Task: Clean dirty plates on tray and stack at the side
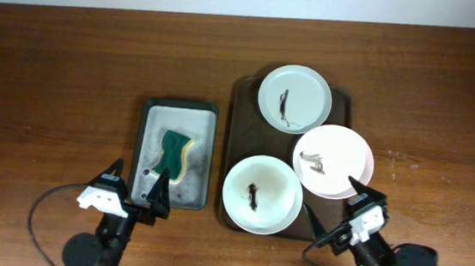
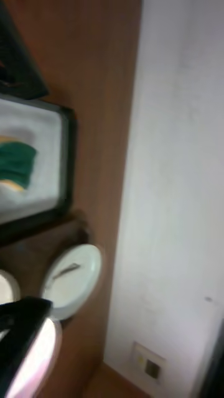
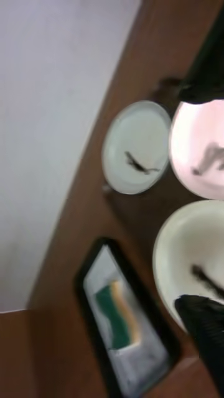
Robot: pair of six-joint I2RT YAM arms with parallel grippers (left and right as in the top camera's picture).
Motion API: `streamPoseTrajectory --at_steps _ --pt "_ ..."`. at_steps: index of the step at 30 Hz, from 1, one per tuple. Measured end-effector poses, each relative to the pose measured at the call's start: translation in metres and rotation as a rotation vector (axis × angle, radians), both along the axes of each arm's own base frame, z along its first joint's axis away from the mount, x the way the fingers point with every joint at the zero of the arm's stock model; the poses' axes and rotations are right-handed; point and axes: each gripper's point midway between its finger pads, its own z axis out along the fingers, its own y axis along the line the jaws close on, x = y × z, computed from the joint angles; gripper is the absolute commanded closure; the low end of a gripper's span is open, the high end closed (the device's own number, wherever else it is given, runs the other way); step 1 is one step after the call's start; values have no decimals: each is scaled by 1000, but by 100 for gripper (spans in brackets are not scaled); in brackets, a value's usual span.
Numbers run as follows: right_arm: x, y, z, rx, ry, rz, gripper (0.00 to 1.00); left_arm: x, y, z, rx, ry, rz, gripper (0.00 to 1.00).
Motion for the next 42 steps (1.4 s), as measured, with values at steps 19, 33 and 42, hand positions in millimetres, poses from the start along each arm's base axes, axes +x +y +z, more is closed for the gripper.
streamPoseTrajectory --at_steps 19,33,42 --pt "50 51 20 85 947 148 1 57 -22 -63 153 1185 -60 26" --pt "27 26 -5 16 1127 -25 16 92 -27 -189 373 1382 67 100" --pt "27 25 -6 11 1124 -32 16 105 -35 -145 333 1397 42 21"
